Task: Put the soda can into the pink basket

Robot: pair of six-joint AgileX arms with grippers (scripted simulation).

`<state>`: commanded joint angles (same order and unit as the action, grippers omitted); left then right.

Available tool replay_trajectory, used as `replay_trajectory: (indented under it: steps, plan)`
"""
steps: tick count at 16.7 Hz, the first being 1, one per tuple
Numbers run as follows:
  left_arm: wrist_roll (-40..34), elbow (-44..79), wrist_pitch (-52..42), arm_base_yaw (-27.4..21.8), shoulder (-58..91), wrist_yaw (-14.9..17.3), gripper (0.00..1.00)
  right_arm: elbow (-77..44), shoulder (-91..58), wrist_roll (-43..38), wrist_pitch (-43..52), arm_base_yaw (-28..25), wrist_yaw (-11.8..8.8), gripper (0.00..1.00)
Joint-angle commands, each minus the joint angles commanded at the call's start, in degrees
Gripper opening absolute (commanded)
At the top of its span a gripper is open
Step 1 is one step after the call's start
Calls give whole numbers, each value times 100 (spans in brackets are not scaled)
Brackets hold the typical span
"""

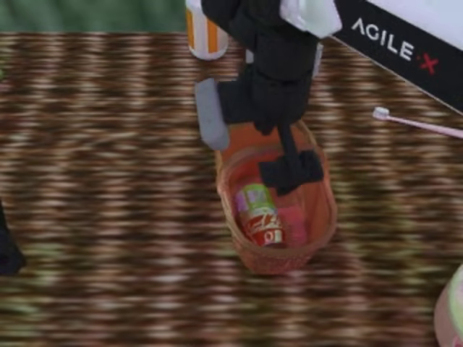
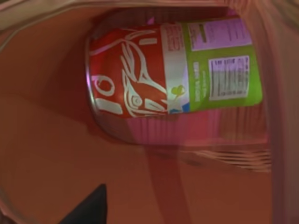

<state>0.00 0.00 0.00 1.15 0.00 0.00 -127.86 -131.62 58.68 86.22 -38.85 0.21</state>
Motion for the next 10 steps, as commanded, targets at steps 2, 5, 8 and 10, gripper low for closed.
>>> replay_trajectory:
  steps: [2, 5, 8, 10]
  plan:
    - [0, 0, 0, 0, 0, 0, 100, 125, 25, -3, -100, -2, 0, 100]
    - [0, 0, 0, 0, 0, 0, 100, 126, 25, -3, -100, -2, 0, 100]
    - [0, 0, 0, 0, 0, 0, 100, 126, 25, -3, -100, -2, 0, 77]
    - [0, 0, 0, 0, 0, 0, 100, 126, 25, -3, -100, -2, 0, 62]
